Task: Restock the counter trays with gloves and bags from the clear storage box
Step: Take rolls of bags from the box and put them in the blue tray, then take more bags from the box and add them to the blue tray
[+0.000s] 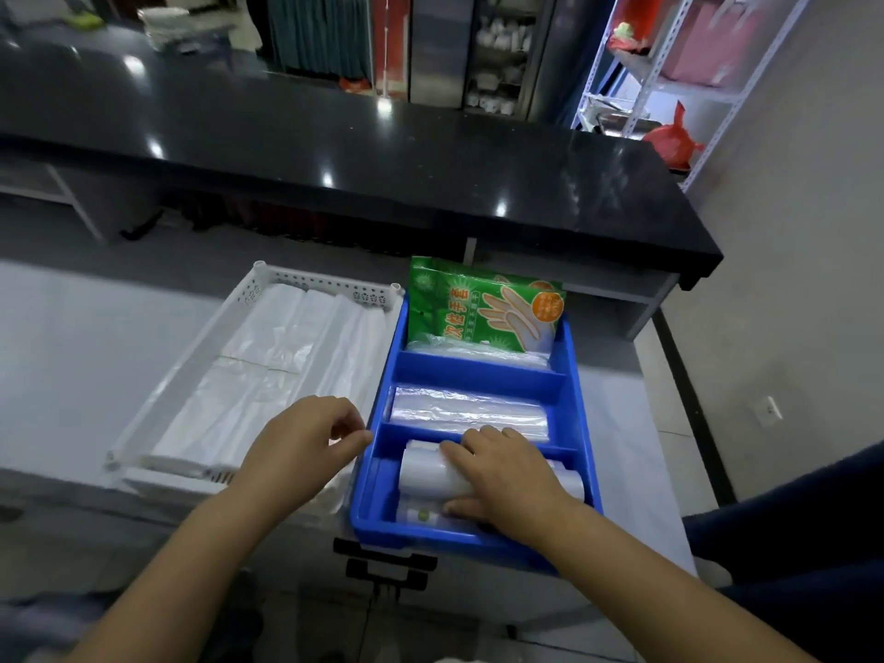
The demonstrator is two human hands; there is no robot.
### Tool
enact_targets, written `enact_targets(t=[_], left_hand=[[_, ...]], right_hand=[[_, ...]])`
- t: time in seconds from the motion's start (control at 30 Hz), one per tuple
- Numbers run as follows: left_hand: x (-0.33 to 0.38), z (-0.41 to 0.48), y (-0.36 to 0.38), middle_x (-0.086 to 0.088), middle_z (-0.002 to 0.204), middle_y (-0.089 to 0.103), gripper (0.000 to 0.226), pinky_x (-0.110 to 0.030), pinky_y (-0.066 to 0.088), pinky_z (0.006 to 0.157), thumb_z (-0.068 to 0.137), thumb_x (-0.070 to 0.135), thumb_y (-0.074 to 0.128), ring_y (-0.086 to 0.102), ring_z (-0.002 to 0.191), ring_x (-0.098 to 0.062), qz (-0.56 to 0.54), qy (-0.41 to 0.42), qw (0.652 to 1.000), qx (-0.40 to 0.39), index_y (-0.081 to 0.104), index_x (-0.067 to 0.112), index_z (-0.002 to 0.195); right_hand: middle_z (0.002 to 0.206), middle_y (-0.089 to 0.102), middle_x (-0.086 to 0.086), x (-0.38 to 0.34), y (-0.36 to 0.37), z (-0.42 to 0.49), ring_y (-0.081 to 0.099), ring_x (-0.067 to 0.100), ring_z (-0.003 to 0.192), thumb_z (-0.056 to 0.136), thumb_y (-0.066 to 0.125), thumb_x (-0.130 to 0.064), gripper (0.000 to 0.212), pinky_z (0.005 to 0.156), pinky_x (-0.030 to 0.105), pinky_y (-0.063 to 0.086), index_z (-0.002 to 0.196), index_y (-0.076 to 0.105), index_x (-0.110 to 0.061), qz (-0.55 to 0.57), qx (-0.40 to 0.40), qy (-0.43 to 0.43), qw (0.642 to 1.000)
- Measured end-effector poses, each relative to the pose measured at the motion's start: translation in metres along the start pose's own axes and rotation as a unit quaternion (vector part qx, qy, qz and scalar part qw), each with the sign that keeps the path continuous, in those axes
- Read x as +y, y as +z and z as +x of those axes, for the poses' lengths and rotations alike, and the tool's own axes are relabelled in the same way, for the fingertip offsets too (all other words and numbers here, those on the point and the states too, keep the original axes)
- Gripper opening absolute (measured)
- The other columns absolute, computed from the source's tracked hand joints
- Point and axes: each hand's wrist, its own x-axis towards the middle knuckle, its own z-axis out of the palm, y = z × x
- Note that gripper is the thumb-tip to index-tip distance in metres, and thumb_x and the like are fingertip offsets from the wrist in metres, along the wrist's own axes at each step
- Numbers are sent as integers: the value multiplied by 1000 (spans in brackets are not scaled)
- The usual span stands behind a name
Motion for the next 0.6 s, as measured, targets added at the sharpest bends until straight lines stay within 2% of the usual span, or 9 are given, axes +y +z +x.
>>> enact_targets(t=[0.23,0.33,0.47,0.6], left_hand=[[-4,-29,-2,20,73,56,17,-14,34,56,82,42,61,52,74,5,13,-59,997,57,50,42,69],[-16,-55,-10,19,70,57,17,-19,37,55,80,43,62,52,72,3,9,-95,992,81,52,40,66],[-39,-103,-30,13,70,58,15,-31,45,59,79,41,65,54,69,-7,16,-145,982,118,56,36,69],[-73,-164,-56,13,69,56,20,-24,34,50,81,39,64,50,65,-2,28,-214,962,165,52,37,65]], right_hand=[[117,59,2,1,-4,6,51,24,101,77,49,-65,63,86,39,41,124,42,-24,34,7,-24,999],[117,60,4,-14,-15,24,52,26,104,84,48,-57,59,86,39,42,129,42,-19,24,37,-58,997],[117,62,9,-58,-30,47,54,30,104,90,51,-42,49,86,42,46,129,48,-13,46,60,-131,988],[104,67,10,-124,-38,63,58,31,95,85,57,-30,33,78,43,50,110,63,-9,32,91,-212,972]])
